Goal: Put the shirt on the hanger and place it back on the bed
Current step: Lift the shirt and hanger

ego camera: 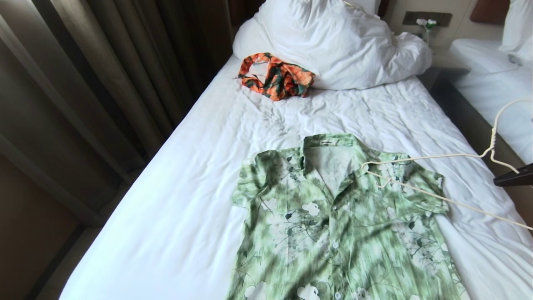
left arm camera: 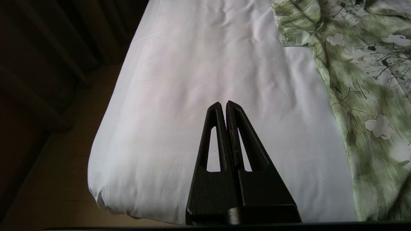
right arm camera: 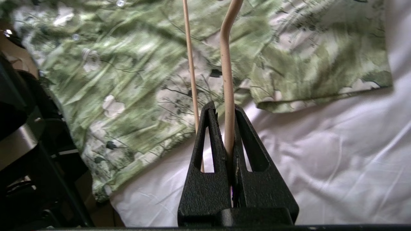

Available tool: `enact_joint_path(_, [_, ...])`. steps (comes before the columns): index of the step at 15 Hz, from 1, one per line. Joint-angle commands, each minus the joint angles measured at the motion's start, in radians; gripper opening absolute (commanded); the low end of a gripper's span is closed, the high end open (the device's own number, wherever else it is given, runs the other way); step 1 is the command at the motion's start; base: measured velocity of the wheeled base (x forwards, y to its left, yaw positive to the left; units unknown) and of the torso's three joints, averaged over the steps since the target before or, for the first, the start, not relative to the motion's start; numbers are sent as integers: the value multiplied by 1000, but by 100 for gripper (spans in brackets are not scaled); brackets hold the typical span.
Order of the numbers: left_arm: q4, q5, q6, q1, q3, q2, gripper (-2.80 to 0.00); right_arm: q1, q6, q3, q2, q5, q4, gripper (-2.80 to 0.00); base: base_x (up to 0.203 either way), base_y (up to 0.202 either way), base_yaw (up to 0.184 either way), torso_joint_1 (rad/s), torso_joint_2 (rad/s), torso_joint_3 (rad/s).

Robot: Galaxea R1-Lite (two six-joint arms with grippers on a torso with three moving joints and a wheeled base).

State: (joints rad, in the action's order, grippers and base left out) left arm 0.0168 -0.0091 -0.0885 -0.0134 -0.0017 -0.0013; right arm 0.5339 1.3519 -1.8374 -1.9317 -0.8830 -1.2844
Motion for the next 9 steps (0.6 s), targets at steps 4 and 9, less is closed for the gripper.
enact_joint_path(4, [0,0,0,0,0,1,-280,-25,109,155,129,-51,-12,-280,0,0,0,0,0,0])
enact_joint_path(9, [2,-2,-5,0,0,1,-280,-26,131,182,126,-157,-4,-280,0,0,0,0,0,0])
